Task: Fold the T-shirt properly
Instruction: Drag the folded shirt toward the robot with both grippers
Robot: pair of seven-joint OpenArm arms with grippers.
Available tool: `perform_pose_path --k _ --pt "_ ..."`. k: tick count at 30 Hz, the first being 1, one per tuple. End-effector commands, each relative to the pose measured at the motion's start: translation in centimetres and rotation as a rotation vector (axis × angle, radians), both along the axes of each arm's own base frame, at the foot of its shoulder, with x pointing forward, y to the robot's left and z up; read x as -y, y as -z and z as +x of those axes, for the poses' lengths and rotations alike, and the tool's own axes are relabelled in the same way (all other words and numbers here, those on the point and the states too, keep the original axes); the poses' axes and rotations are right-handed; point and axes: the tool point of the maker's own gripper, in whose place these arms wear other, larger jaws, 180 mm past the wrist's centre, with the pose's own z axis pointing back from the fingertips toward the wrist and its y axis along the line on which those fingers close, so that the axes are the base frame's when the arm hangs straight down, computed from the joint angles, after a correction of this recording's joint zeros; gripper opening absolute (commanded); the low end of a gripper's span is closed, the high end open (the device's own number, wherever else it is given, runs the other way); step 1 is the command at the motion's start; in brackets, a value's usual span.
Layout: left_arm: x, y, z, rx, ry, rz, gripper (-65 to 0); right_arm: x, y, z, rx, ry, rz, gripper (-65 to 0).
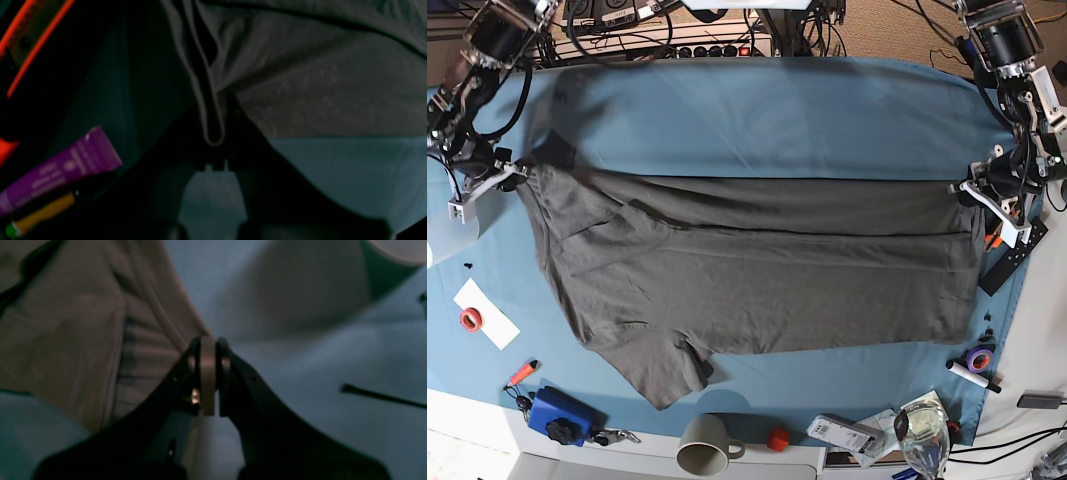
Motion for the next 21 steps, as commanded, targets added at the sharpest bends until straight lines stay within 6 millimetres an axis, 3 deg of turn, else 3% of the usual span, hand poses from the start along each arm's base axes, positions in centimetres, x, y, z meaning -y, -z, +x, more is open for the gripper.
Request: perform_pose_path --k 1,8,13,21 --pt "-1.2 -0.9 0.1 0.008 0.001 0.046 -65.0 1.3 -1.7 0.2 0.026 0.007 -0.056 -65.0" --pt "-1.3 -1.1 -1.7 -0.002 0.016 0.08 -65.0 2.2 -1.7 -1.9 0.012 0.035 -0.073 -65.0" --pt "-3.4 -2.2 -2.8 0.003 0.009 0.147 -65.0 3.7 -3.0 -3.3 0.041 0.114 -0.02 -65.0" --pt "-4.2 -1.3 -6.1 -0.083 0.06 0.16 -65.0 4.6 -2.3 -6.2 -0.033 0.129 -0.025 -65.0"
